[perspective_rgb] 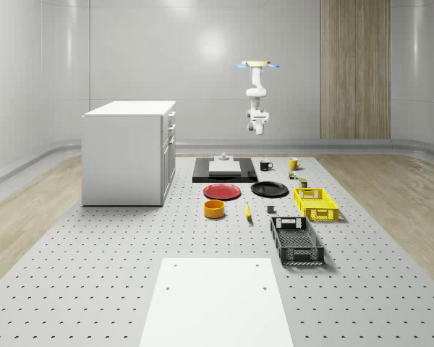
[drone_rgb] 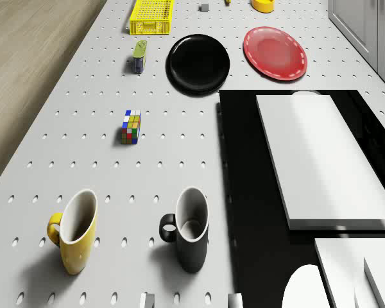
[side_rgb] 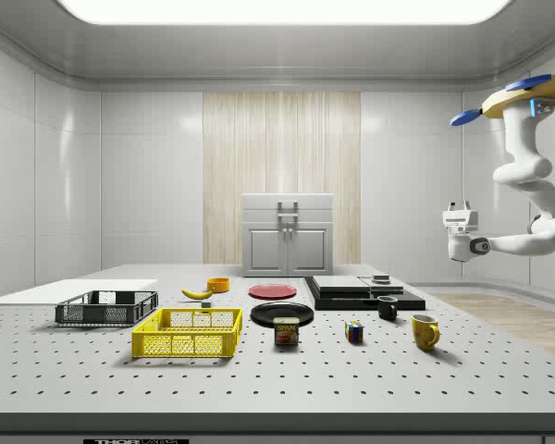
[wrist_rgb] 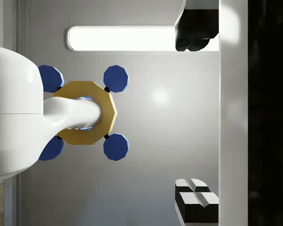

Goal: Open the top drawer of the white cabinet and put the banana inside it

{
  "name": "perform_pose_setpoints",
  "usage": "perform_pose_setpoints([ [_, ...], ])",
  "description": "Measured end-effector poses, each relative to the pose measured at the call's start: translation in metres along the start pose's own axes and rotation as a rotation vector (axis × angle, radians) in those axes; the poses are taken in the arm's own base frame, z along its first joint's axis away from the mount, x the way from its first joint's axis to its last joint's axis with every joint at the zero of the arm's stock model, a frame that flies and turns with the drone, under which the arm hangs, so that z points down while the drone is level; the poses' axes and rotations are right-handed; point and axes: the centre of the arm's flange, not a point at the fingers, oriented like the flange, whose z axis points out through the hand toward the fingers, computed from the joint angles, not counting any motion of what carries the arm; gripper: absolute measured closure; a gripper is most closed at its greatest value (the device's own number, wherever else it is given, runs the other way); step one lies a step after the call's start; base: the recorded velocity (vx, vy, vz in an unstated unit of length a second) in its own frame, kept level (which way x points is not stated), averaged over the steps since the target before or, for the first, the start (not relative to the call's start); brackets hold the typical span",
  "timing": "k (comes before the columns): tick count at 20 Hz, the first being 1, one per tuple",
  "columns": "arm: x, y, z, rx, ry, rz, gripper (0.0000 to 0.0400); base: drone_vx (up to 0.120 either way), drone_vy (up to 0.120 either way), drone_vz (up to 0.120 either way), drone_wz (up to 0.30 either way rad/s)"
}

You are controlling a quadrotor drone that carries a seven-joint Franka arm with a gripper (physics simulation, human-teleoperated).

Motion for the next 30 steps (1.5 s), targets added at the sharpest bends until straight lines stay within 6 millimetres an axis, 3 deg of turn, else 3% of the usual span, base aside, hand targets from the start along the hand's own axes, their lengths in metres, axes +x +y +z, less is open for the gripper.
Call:
perform_pose_setpoints([
  [6,-0.002,0.003,-0.043,0.003,0.003,0.0,0.0,0.0,0.0,0.0,0.0],
  [8,0.015,0.019,-0.052,0.187,-0.181,0.004,0.0,0.0,-0.04,0.0,0.0],
  [12,0.051,0.052,-0.04,0.601,-0.599,0.003,0.0,0.12,-0.12,0.03,0.0],
  [17,0.067,0.066,-0.016,0.896,-0.895,0.0,0.0,0.12,-0.12,0.12,0.0],
  [22,0.071,0.069,-0.004,1.023,-1.022,-0.001,0.0,0.12,-0.12,0.12,0.0],
  [30,0.072,0.069,0.004,1.089,-1.089,-0.002,0.0,0.12,-0.12,0.12,0.0],
])
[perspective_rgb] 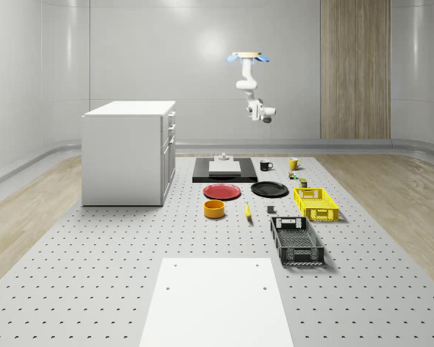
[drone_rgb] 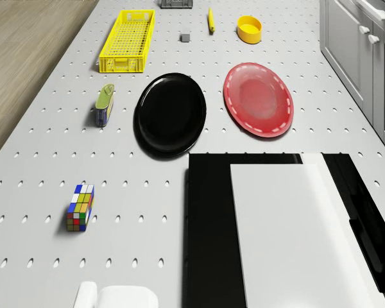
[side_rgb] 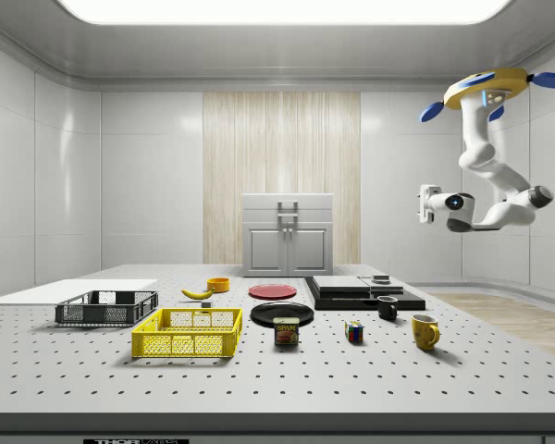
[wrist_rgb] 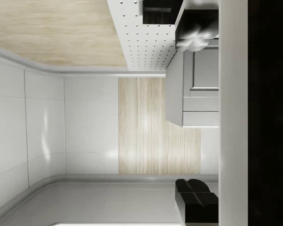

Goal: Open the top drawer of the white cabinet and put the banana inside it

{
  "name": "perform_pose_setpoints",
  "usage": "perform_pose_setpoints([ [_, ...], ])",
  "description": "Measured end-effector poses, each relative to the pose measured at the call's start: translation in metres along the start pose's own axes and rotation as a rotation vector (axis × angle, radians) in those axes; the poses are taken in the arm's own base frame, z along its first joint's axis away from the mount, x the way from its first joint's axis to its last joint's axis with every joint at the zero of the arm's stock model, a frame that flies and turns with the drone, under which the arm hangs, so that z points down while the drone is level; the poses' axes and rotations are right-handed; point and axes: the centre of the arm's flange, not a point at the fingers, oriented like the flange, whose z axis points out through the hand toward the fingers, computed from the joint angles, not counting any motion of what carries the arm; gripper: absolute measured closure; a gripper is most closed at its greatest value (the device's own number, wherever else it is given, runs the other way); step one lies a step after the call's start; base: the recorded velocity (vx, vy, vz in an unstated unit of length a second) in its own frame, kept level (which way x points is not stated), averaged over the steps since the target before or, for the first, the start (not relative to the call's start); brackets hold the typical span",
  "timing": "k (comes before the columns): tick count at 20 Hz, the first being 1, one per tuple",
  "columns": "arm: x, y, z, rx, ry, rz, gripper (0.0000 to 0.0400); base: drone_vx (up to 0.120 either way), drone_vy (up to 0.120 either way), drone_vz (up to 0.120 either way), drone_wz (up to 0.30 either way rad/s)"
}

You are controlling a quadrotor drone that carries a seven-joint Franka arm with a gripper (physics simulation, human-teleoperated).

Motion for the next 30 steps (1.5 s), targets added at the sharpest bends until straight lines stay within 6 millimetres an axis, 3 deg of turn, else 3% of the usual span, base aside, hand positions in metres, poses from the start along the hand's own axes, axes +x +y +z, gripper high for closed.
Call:
perform_pose_setpoints([
  [10,0.0016,0.0015,0.0,0.017,-0.017,0.0,0.0,0.12,-0.12,0.12,0.0],
  [18,0.0019,0.0017,-0.0001,0.02,-0.02,0.0,0.0,0.12,-0.01,0.0,0.0],
  [30,0.002,0.0018,-0.0001,0.02,-0.02,0.001,0.0,0.12,-0.12,0.0,0.0],
])
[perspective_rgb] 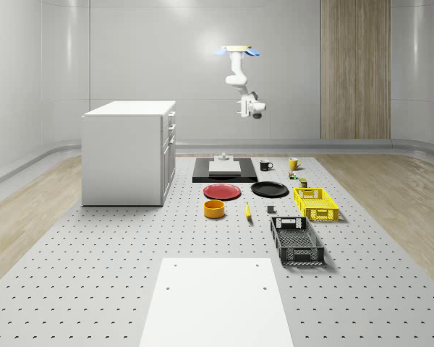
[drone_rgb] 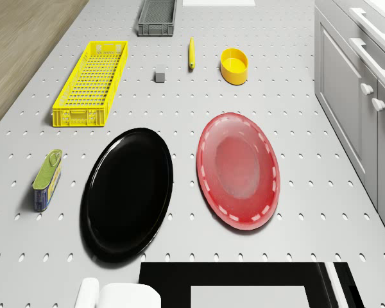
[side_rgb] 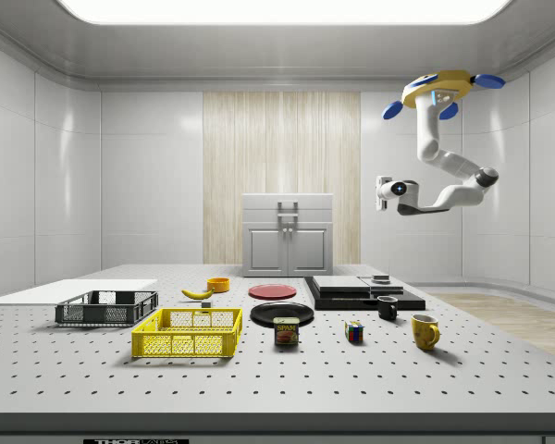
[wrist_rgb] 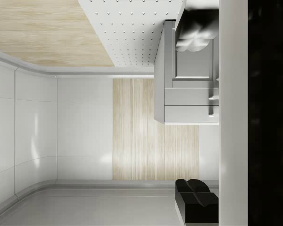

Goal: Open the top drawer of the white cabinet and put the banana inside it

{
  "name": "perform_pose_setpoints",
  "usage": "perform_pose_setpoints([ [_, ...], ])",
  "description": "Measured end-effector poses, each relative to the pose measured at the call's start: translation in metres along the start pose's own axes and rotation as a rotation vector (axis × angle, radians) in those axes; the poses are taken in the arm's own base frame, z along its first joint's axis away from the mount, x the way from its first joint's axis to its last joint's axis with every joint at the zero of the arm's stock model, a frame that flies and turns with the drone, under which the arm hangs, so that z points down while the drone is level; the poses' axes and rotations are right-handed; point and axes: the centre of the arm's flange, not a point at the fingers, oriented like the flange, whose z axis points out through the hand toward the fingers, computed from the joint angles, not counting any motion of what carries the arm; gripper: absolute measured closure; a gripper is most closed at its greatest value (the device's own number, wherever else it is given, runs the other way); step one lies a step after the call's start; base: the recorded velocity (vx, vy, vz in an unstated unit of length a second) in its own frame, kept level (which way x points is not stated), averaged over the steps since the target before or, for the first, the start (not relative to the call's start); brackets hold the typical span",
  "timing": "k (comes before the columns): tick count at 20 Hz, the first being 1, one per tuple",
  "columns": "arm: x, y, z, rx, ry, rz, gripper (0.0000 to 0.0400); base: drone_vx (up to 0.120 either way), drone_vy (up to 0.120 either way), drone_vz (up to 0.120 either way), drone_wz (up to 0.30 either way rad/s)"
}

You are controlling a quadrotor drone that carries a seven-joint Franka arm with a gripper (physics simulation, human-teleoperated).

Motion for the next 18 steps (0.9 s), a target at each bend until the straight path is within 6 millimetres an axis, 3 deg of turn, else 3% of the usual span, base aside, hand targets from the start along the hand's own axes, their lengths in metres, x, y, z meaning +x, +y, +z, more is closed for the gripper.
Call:
perform_pose_setpoints([
  [11,0.0,0.0,0.0,0.0,0.0,0.0,0.0,0.12,-0.12,0.0,0.0],
  [18,0.0001,0.0,0.0,0.0,0.0,0.0,0.0,0.12,-0.006,0.0,0.0],
])
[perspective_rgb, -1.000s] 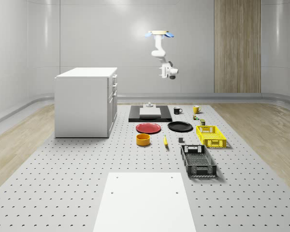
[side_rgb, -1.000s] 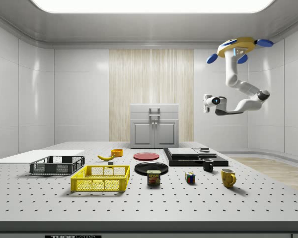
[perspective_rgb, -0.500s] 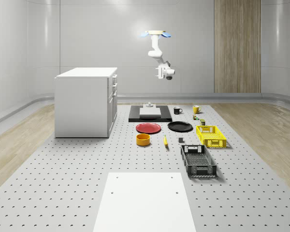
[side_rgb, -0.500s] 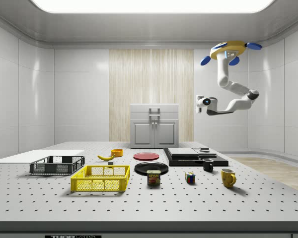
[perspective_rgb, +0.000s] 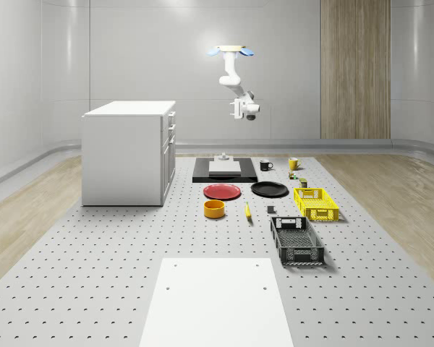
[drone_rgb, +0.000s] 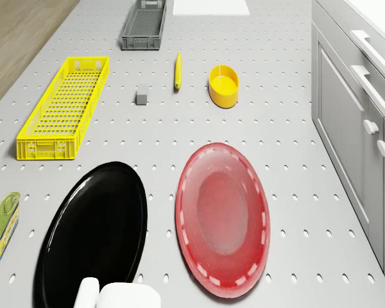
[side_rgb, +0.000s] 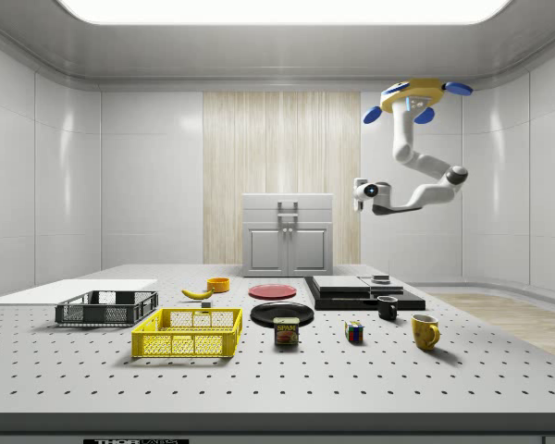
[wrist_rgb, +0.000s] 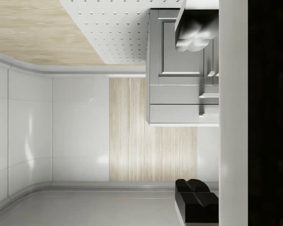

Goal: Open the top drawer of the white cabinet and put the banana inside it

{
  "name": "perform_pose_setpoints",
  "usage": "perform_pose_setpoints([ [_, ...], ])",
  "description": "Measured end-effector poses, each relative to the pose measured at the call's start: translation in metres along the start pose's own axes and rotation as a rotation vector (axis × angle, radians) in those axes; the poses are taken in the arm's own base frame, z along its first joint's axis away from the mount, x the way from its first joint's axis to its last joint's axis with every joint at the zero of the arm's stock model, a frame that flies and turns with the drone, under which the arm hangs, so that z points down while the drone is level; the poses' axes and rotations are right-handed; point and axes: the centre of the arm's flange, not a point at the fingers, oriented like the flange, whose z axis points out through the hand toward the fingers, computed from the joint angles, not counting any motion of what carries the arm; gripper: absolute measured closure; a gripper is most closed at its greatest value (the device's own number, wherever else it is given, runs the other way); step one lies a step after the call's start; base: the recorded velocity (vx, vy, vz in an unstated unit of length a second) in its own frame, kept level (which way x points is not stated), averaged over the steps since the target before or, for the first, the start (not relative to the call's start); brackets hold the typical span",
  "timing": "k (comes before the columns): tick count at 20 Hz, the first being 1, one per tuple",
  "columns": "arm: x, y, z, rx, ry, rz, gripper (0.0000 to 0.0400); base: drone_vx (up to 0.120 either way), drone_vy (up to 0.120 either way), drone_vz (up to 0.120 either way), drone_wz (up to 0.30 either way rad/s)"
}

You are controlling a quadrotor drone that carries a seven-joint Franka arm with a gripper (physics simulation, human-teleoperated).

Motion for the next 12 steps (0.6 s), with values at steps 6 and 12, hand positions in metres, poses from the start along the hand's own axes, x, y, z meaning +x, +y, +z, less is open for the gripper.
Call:
perform_pose_setpoints([
  [6,0.0,0.0,0.0,0.0,0.0,0.0,0.0,0.12,0.0,0.0,0.0],
  [12,0.0,0.0,0.0,0.0,0.0,0.0,0.0,0.12,0.0,0.02,0.0],
])
